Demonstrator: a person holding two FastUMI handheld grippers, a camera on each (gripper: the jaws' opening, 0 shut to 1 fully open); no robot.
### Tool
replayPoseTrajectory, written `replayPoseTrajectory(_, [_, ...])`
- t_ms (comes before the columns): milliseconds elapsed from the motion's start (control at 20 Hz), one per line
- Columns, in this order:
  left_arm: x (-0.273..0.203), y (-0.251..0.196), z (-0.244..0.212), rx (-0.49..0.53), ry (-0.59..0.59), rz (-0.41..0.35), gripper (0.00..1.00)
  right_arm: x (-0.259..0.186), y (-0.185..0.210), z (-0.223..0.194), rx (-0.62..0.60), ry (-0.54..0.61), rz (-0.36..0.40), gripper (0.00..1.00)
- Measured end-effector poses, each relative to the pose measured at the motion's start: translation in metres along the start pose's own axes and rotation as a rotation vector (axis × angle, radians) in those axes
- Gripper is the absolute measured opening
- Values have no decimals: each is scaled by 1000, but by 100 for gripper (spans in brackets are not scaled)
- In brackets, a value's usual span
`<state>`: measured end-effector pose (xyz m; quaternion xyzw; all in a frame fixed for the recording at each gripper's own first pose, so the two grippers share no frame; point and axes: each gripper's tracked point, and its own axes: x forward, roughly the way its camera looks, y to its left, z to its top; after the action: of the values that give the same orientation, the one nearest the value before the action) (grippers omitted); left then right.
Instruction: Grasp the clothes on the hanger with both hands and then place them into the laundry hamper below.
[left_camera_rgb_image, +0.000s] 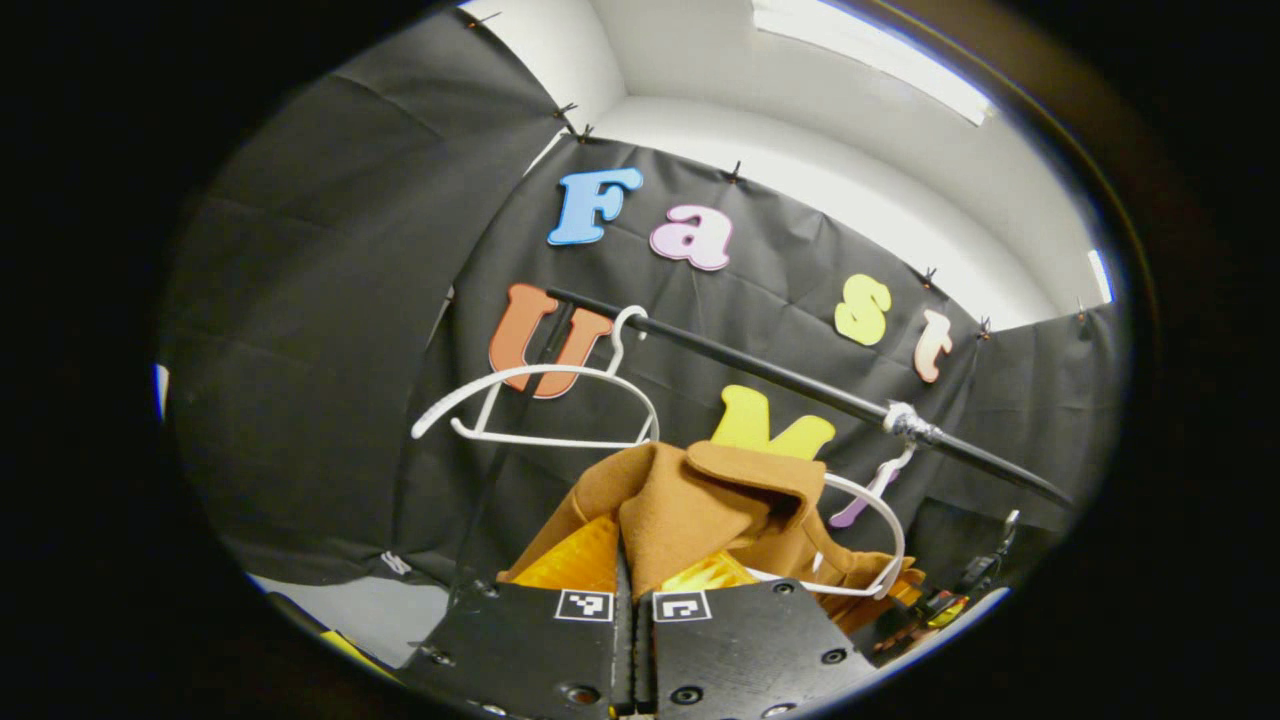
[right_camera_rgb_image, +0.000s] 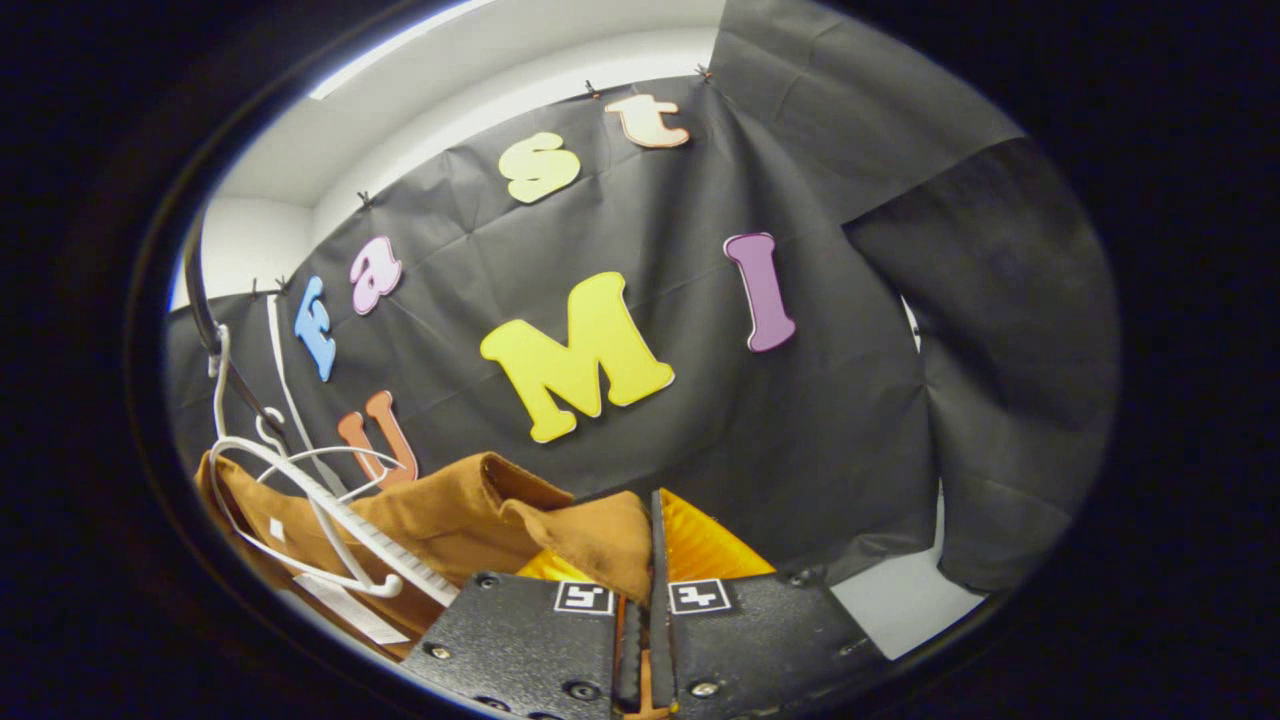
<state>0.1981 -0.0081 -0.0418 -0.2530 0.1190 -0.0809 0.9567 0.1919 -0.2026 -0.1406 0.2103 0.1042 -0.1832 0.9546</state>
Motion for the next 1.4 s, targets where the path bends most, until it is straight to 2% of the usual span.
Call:
replayPoseTrajectory(150, [3, 2, 22, -6, -35, -5, 6, 12, 6, 3, 17, 11, 38, 7])
replayPoseTrajectory(350, [12, 17, 13, -4, -10, 19, 7, 24, 13, -5, 15, 45, 83, 7])
replayPoseTrajectory(400, [16, 24, 12, -28, -3, 22, 7, 27, 12, -8, 27, 60, 89, 7])
replayPoseTrajectory(450, [19, 34, 10, -62, 14, 27, 1, 31, 12, -10, 40, 71, 90, 7])
replayPoseTrajectory(500, [24, 43, 8, -93, 27, 32, 1, 35, 10, -12, 50, 79, 94, 7])
replayPoseTrajectory(550, [27, 52, 6, -114, 38, 41, 6, 36, 11, -14, 55, 83, 98, 7])
replayPoseTrajectory(600, [27, 61, 0, -127, 51, 51, 1, 38, 12, -17, 52, 91, 102, 7])
replayPoseTrajectory(650, [28, 69, -6, -131, 60, 66, 1, 39, 13, -21, 42, 95, 103, 7])
replayPoseTrajectory(900, [26, 94, -42, -152, 119, 120, 1, 42, 8, -40, 30, 135, 87, 7])
replayPoseTrajectory(1050, [20, 99, -64, -121, 157, 137, 1, 40, 0, -53, 16, 159, 69, 7])
replayPoseTrajectory(1300, [4, 103, -85, -82, 197, 136, 1, 26, -18, -77, 6, 201, 22, 7])
replayPoseTrajectory(1400, [-3, 103, -92, -66, 209, 133, 0, 16, -21, -89, -39, 211, 8, 7])
